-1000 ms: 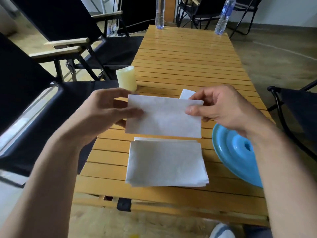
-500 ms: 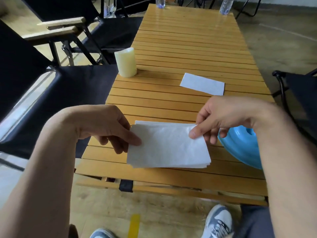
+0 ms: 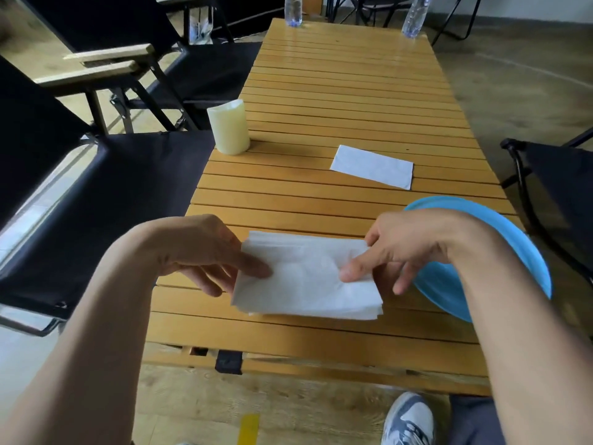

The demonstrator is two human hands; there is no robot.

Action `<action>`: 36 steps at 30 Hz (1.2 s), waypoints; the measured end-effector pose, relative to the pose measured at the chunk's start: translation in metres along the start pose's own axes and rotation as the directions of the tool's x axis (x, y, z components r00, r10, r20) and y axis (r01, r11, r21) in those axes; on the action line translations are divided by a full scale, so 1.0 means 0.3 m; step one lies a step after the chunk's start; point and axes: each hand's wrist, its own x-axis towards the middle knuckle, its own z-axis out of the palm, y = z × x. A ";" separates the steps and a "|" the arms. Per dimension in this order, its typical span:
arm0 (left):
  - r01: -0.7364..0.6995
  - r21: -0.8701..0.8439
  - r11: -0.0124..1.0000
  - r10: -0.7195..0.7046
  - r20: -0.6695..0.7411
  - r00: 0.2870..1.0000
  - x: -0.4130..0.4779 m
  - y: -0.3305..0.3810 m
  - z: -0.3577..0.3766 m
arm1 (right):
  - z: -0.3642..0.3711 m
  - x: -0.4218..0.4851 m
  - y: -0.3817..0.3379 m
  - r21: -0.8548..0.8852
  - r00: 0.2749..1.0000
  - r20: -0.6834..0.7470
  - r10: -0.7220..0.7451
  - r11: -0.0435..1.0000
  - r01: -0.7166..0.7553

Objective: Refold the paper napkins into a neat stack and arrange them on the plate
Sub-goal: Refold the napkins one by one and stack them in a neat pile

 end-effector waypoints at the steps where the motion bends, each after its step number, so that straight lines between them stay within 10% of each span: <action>1: -0.020 -0.041 0.999 0.018 -0.050 0.999 0.012 -0.004 -0.003 | -0.005 0.007 0.005 0.055 0.999 -0.038 -0.009 0.998 0.011; 12: -0.067 -0.139 0.988 0.036 -0.220 0.975 0.051 -0.008 -0.031 | -0.084 0.068 0.047 0.294 0.974 -0.220 -0.047 0.949 0.112; 18: -0.391 -0.291 0.873 0.182 -0.549 0.816 0.171 0.064 -0.085 | -0.241 0.355 0.118 0.200 0.539 -0.842 0.034 0.947 0.252; 24: -0.519 0.014 0.855 0.459 -0.487 0.743 0.417 0.258 -0.120 | -0.338 0.492 0.176 0.082 0.567 -0.822 0.048 0.996 0.034; 33: -0.493 0.404 0.771 0.624 -0.324 0.711 0.620 0.373 -0.104 | -0.326 0.513 0.123 -0.050 0.631 -0.760 -0.154 0.983 0.179; 36: -0.522 0.430 0.736 0.664 -0.314 0.678 0.599 0.386 -0.110 | -0.301 0.492 0.084 -0.079 0.546 -0.791 -0.277 0.930 0.358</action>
